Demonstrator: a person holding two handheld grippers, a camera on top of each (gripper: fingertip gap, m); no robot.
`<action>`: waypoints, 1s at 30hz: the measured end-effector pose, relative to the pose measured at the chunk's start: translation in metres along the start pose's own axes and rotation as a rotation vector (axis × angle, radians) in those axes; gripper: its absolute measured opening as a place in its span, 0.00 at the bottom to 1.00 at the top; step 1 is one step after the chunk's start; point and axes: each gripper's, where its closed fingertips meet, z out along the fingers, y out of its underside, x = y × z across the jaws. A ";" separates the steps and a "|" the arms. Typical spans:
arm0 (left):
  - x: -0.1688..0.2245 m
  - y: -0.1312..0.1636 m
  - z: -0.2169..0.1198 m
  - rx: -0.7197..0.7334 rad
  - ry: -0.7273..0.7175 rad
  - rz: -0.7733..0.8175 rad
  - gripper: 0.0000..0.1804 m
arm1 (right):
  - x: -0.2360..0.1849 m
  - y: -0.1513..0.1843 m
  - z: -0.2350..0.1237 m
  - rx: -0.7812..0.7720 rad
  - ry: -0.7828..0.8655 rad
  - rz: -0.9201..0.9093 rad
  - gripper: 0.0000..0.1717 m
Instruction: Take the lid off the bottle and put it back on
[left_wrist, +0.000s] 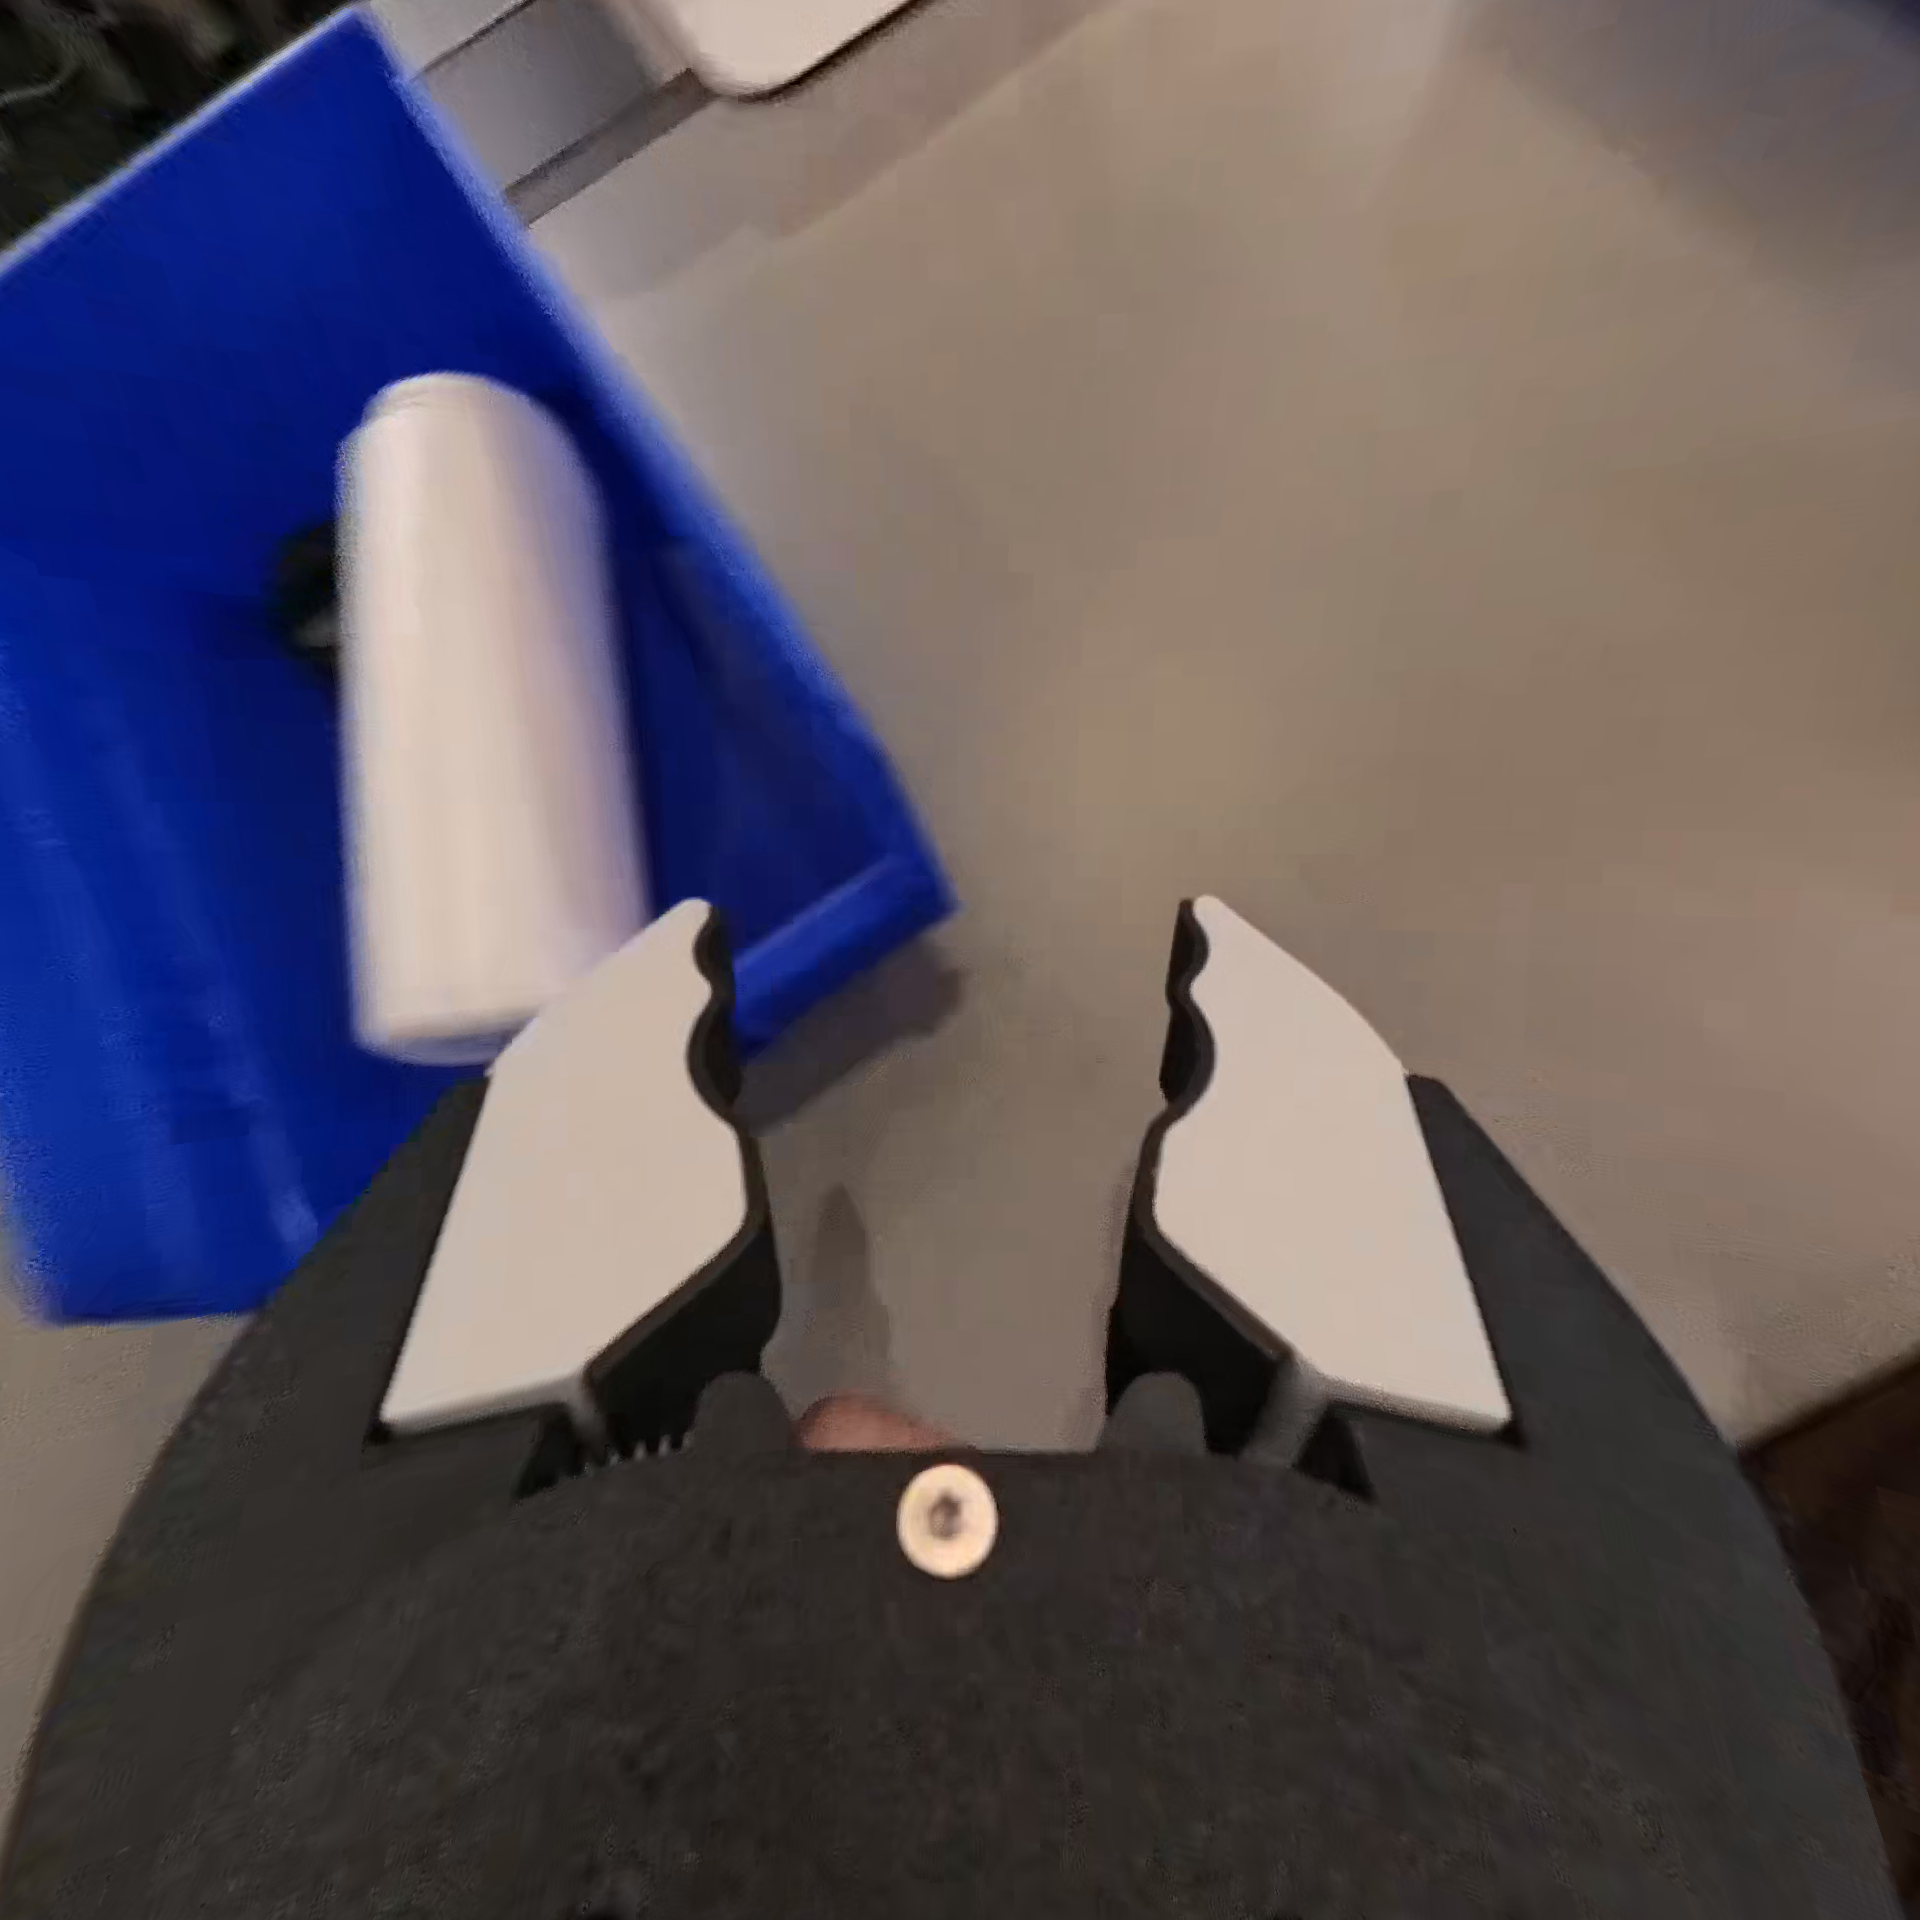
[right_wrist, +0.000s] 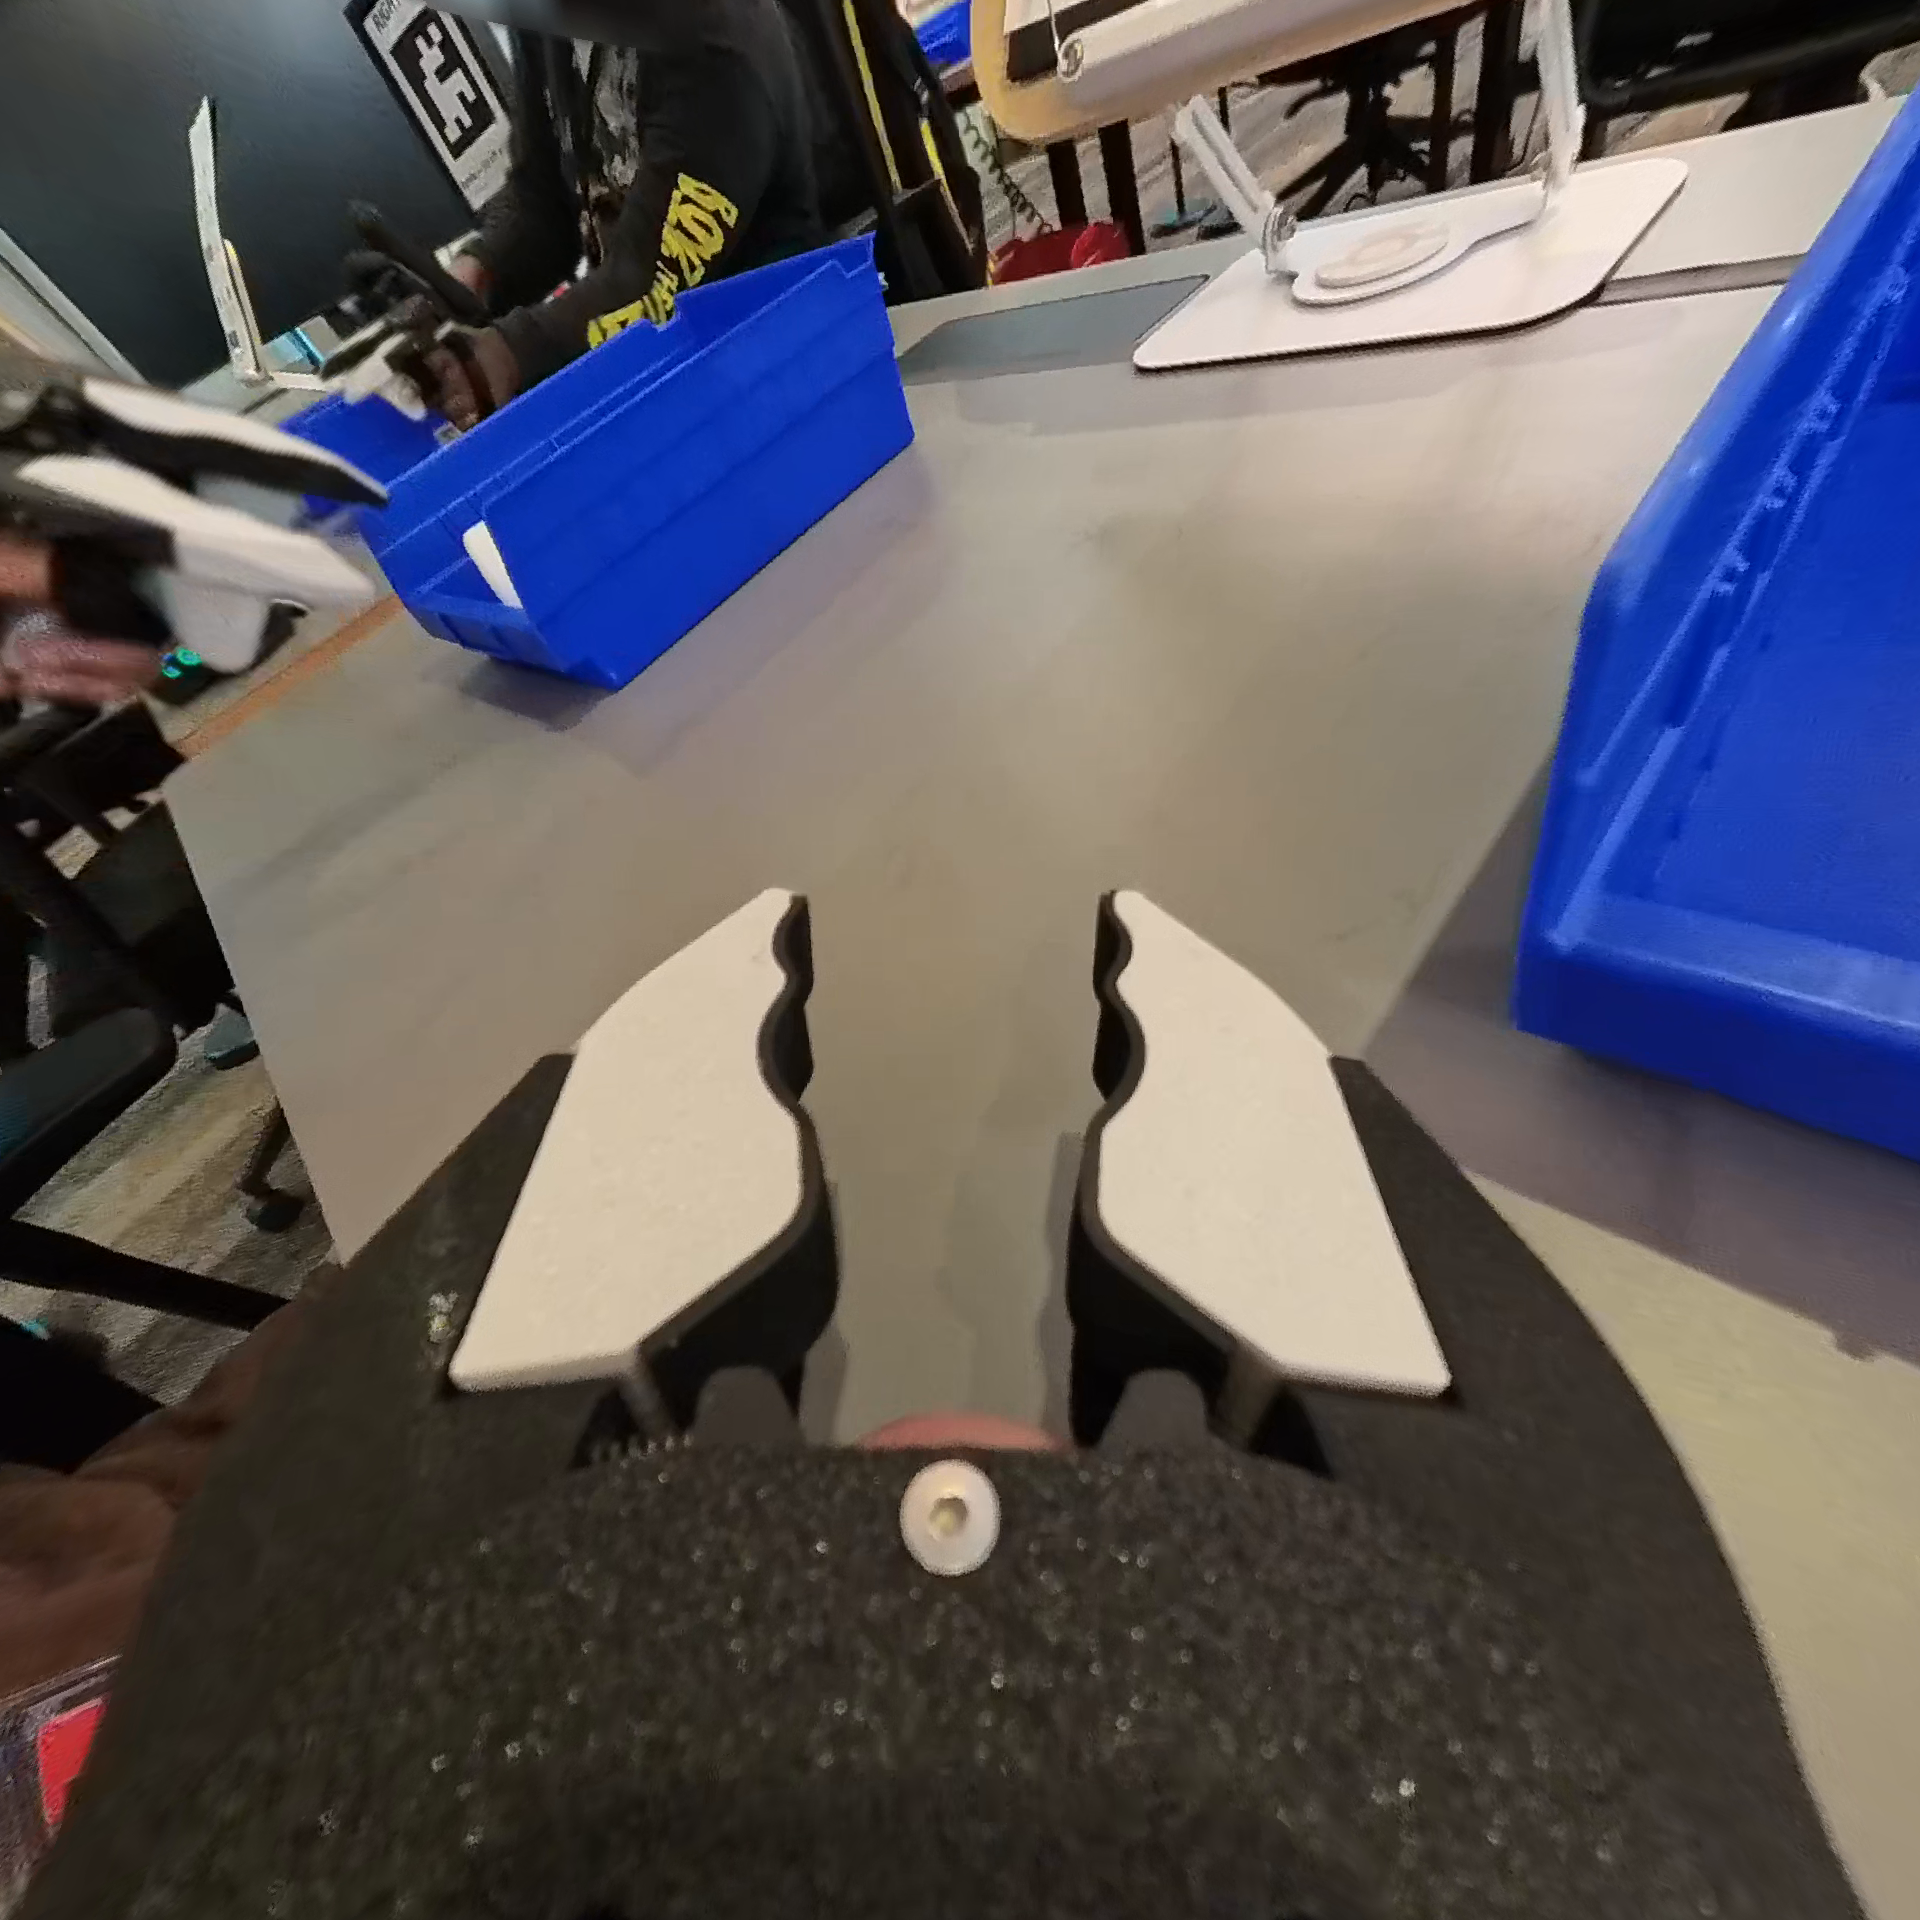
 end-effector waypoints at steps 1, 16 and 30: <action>-0.016 -0.002 0.004 -0.049 -0.024 0.002 0.44 | 0.000 0.001 0.000 -0.004 -0.004 0.005 0.30; -0.134 -0.029 0.134 -0.562 0.000 -0.153 0.50 | -0.005 0.008 0.002 -0.039 -0.006 -0.001 0.30; -0.171 -0.039 0.122 -0.454 -0.054 -0.214 0.44 | -0.005 0.012 -0.005 -0.042 0.011 0.000 0.30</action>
